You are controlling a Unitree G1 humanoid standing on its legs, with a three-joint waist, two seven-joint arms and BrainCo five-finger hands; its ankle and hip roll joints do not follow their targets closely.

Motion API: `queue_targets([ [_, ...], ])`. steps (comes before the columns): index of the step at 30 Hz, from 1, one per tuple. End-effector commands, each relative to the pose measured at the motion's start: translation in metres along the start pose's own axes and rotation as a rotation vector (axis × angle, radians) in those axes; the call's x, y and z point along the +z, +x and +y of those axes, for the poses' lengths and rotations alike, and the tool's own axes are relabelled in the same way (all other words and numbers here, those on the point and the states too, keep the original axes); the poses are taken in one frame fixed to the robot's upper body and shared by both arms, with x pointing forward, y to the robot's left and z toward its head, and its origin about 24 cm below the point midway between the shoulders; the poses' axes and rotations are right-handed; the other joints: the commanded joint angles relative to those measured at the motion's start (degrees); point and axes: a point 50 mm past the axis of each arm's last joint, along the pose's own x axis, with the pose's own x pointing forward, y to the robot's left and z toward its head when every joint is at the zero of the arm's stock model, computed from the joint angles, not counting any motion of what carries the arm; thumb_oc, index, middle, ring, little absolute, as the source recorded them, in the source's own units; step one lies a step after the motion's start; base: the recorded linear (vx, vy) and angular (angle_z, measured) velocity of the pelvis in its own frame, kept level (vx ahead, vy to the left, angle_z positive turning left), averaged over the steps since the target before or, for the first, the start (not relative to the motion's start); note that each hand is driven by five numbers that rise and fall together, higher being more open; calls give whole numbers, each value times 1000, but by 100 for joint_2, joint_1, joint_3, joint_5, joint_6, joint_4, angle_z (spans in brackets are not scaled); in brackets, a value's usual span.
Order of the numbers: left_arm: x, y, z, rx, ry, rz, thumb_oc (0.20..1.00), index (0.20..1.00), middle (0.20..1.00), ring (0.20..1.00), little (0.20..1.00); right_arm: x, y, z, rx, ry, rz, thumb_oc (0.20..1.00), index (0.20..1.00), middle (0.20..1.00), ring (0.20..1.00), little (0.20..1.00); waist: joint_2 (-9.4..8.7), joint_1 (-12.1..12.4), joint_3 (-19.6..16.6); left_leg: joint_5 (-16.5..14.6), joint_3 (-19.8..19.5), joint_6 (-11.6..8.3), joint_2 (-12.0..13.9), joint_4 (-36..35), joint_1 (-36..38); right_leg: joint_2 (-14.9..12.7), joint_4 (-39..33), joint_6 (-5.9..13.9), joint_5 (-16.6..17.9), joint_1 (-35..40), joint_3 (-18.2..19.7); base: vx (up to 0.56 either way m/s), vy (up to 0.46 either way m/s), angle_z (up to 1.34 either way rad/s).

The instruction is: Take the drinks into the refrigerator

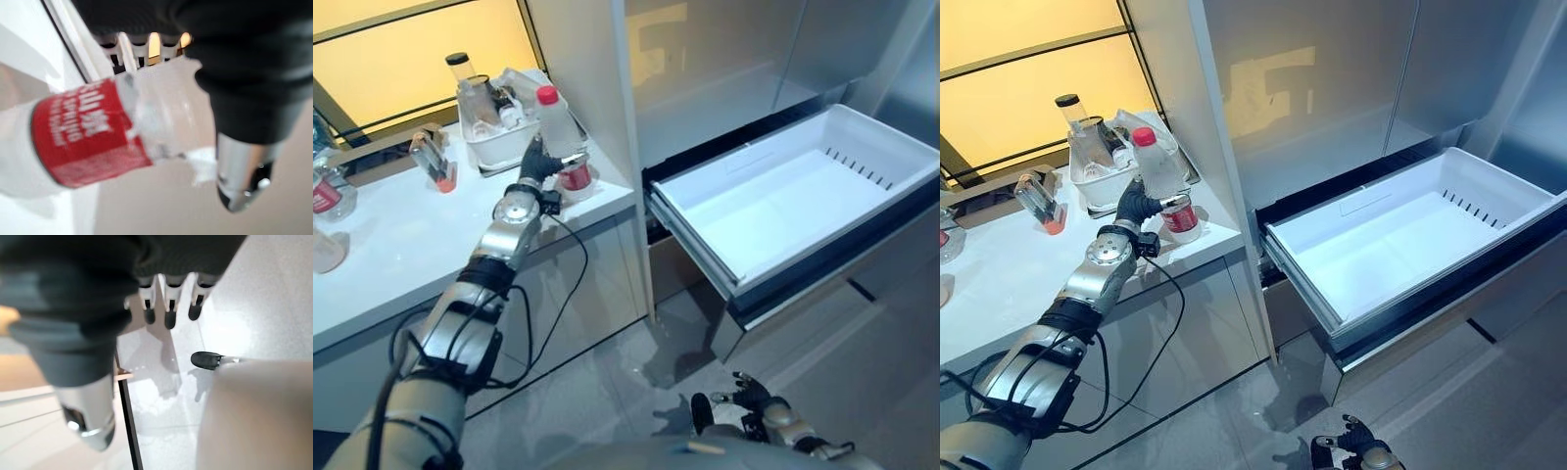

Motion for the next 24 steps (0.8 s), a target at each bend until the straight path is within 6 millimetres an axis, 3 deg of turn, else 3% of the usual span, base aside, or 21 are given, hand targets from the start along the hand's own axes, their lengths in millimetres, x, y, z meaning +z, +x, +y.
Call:
queue_targets([
  [1,46,19,21,76,-19,-105,1000,1000,1000,1000,1000,-33,-6,4,1,-8,111,1000,1000,1000,1000,1000,-63,-166,102,64,-16,275,-285,19,-269,63,258,249,-613,601,44,0,0,0],
  [3,49,18,25,81,-29,-124,1000,1000,1000,1000,1000,-58,-13,-4,-18,5,195,1000,1000,1000,1000,1000,-19,-212,127,52,24,272,-280,14,-257,65,267,252,-602,565,82,3,29,-3],
  [7,36,16,36,119,-24,-76,1000,1000,1000,1000,1000,-53,-12,-11,-36,2,173,1000,1000,1000,1000,1000,-11,-262,162,60,67,257,-263,10,-253,77,265,244,-591,550,114,1,10,-8],
  [10,38,18,33,123,-30,-75,1000,1000,1000,1000,1000,-53,-12,-13,-39,14,159,1000,1000,1000,1000,1000,-16,-294,178,64,86,252,-261,6,-274,89,260,241,-583,521,133,-15,-10,-12],
  [22,53,28,-42,-37,-49,-101,1000,1000,1000,1000,1000,-37,-10,-28,-107,63,73,1000,1000,1000,1000,1000,23,-601,458,190,179,239,-244,4,-566,130,291,229,-458,152,305,-40,-1,-5],
  [23,57,28,-48,-51,-63,-115,853,853,853,853,853,-37,-10,-29,-112,65,72,1000,1000,1000,1000,1000,28,-619,470,198,184,238,-240,4,-580,129,291,229,-454,136,305,-35,1,-6],
  [24,57,28,-48,-51,-63,-115,583,583,583,583,583,-37,-10,-29,-113,65,72,1000,1000,1000,1000,1000,30,-617,468,198,184,238,-240,4,-582,129,292,229,-454,135,305,-31,-14,0],
])
